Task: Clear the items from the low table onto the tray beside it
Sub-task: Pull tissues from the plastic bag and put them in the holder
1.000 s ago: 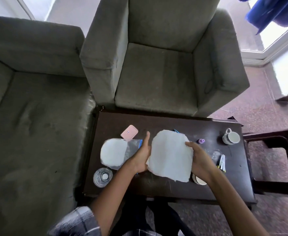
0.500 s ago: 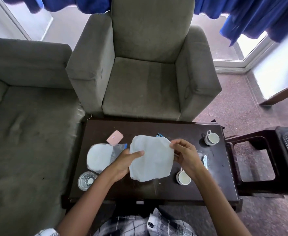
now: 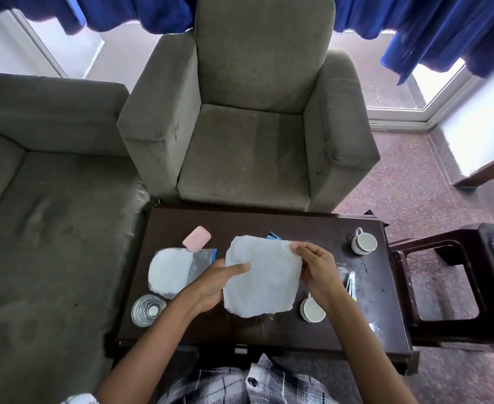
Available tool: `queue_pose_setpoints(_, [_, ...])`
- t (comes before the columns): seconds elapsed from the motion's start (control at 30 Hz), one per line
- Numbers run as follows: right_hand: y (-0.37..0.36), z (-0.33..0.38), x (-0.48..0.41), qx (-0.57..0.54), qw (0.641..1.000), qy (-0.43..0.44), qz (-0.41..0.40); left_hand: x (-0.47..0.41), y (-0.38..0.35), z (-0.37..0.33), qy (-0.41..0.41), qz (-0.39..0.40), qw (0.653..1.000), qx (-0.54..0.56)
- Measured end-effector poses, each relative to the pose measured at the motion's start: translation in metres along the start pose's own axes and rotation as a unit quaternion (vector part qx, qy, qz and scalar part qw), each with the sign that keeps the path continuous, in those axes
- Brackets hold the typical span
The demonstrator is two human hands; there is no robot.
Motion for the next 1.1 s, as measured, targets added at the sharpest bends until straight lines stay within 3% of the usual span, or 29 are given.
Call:
queue_pose_setpoints(0.17, [-0.001,0.004,0.003,0.04,0.999,0.022,0.008,0.0,0.0,-0.001,0.0,0.0,1.0,0.006])
queue_pose_setpoints(0.33, [-0.008,0.006,0.003,0.192,0.978,0.072,0.031,0.0,0.003,-0.001,-0.002,0.003,1.0,0.007])
queue_pose_setpoints(0.5, [-0.006,0.007,0.0,0.163,0.981,0.101,-0.023,0.003,0.007,-0.001,-0.002,-0.006,1.0,0.008])
queue_pose_setpoints(0.8, [-0.014,0.004,0.005,0.155,0.984,0.08,0.029,0.008,0.012,-0.005,0.004,-0.005,1.0,0.017])
queue_pose_setpoints(0.97, [-0.013,0.002,0.002,0.141,0.984,0.101,-0.035,0.007,0.012,-0.005,0.008,0.001,1.0,0.008])
queue_pose_setpoints(1.1, [-0.014,0.0,0.004,0.163,0.983,0.074,0.032,0.007,0.011,-0.006,0.006,0.003,1.0,0.002])
Point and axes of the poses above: each hand's wrist, its own x-axis away from the middle knuckle, its own y-axis out of the back of the hand, z = x × y, the point moved 2 cm from there along -x, towards the middle knuckle, and after that the axes turned 1 degree about x, right-handed, at the moved point
